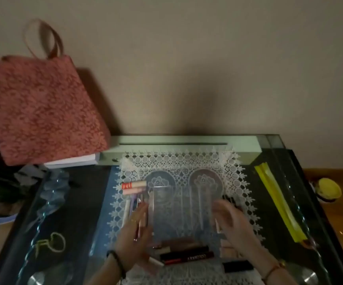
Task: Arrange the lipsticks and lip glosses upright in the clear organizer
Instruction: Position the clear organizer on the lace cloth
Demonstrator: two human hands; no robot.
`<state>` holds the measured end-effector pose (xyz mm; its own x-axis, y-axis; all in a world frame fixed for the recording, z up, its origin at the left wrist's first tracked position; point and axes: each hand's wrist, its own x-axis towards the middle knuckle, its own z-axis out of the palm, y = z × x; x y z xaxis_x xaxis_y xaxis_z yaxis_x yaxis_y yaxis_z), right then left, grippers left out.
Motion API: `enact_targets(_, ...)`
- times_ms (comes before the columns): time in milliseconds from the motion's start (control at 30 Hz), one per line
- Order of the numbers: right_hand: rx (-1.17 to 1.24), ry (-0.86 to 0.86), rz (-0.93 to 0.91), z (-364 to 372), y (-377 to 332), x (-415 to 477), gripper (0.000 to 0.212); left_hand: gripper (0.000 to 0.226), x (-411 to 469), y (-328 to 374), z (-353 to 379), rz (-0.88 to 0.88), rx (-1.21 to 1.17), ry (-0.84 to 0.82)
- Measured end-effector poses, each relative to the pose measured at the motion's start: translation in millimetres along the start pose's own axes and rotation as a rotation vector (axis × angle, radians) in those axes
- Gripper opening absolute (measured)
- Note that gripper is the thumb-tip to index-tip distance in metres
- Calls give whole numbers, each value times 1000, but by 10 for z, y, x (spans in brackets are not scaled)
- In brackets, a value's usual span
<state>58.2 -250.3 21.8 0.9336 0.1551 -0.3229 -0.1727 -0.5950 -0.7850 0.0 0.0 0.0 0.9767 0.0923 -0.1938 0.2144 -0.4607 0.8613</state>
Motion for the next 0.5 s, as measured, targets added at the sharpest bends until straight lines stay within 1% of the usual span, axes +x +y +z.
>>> enact_targets(33, -1, 37, -70, 34, 59, 84, 24, 55, 96, -32, 22, 79, 5, 40)
enact_targets(67, -44, 80, -121, 68, 113, 158, 28, 55, 184, -53, 44, 119, 56, 60)
enact_targets(167, -98, 131, -279, 143, 246, 387, 36, 55, 458, -213, 81, 199, 179, 20)
enact_targets(200, -117, 142, -361, 196, 298, 441, 38, 56, 503, -303, 123, 236, 212, 20)
enact_targets(267, -167, 168, -493, 273, 419, 562, 42, 62, 609, -445, 176, 314, 291, 22)
enact_targets(333, -198, 154, -549, 334, 523, 665, 41, 70, 677, -511, 240, 372, 350, 22)
enact_targets(400, -240, 149, -589, 390, 617, 727, 44, 78, 705, -525, 308, 393, 407, 32)
enact_targets(500, -319, 196, -666, 424, 713, 786, 47, 87, 707, -540, 371, 408, 441, 90)
